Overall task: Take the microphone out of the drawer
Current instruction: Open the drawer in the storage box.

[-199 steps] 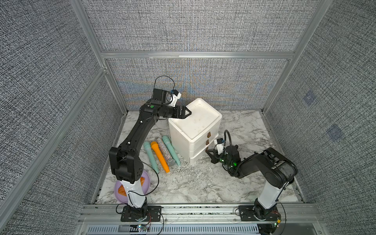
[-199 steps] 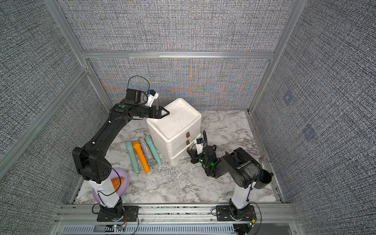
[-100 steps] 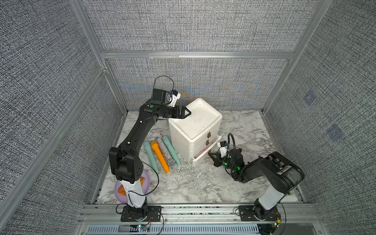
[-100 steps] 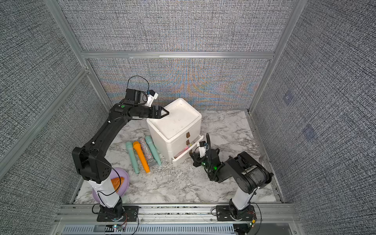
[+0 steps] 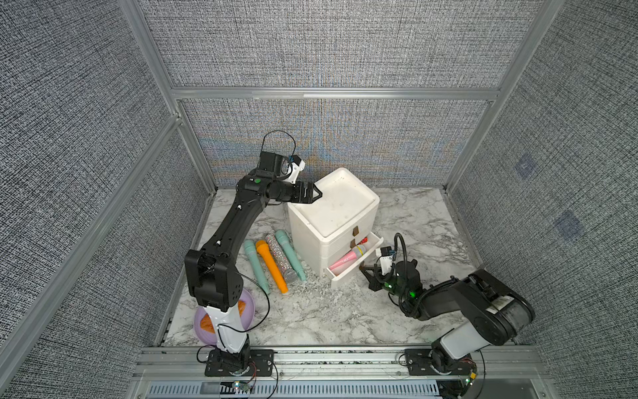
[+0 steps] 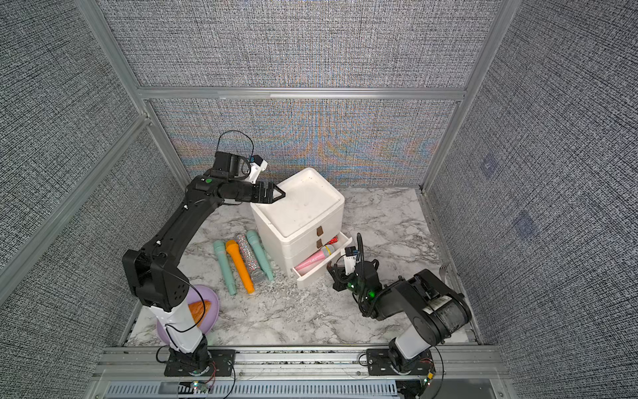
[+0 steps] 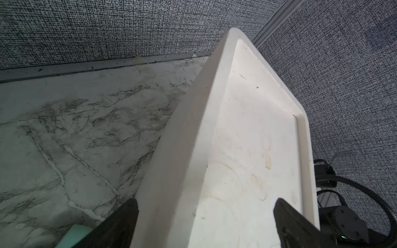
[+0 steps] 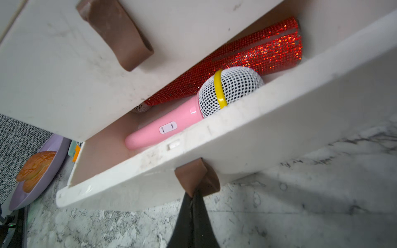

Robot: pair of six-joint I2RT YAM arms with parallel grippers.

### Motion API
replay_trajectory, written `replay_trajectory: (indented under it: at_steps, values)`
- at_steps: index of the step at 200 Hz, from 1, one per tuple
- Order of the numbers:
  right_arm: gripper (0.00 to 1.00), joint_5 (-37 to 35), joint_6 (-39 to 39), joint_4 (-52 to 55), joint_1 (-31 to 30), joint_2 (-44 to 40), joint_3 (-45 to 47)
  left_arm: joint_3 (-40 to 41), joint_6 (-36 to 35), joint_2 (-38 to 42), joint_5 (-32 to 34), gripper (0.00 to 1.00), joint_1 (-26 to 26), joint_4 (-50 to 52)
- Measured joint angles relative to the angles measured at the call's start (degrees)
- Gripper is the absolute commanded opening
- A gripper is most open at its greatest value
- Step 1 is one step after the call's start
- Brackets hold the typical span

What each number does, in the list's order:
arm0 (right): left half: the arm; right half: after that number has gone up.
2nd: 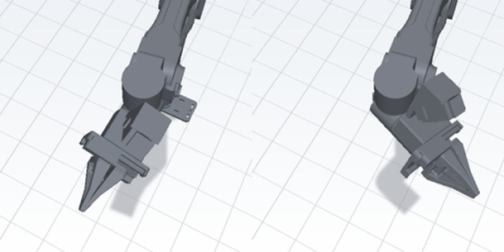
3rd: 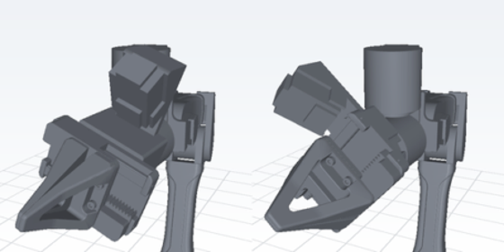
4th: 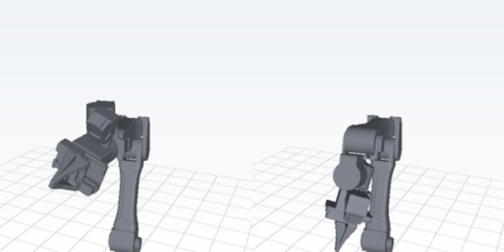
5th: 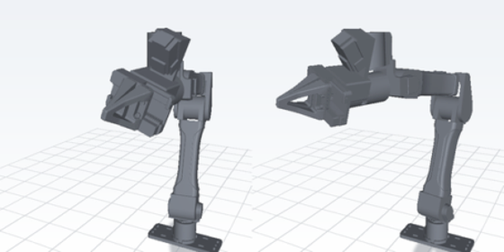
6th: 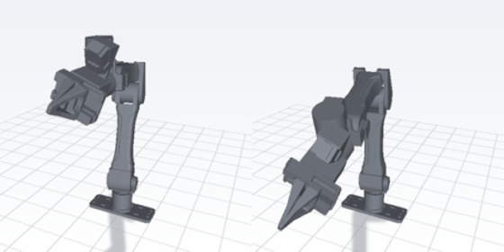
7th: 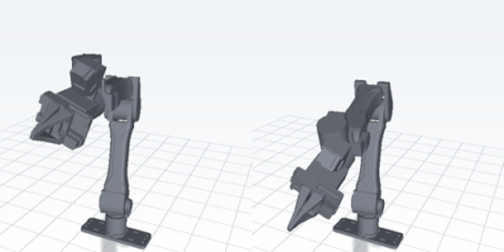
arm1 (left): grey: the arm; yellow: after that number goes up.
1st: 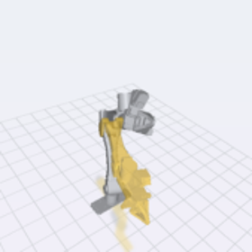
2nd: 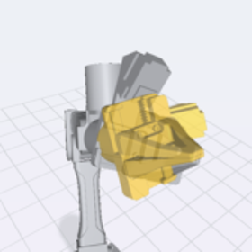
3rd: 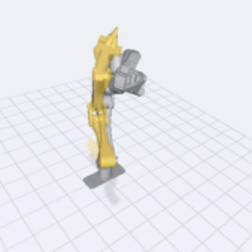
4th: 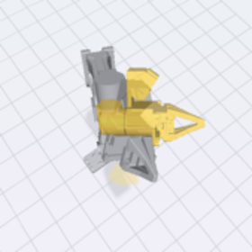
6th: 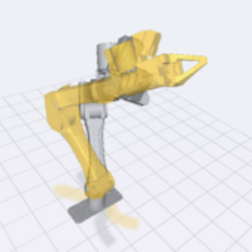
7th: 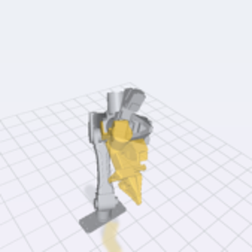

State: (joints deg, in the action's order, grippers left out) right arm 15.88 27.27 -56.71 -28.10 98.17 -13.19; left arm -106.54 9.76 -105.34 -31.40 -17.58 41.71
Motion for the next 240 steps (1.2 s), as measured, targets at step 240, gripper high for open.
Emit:
replay_trajectory:
  at_steps: [240]
  values:
    - [0.0, -7.04, 8.46, 15.63, -1.22, -14.1, 4.24, -3.48, -2.69, -1.73, 19.39, 1.0, 0.04, 8.52]
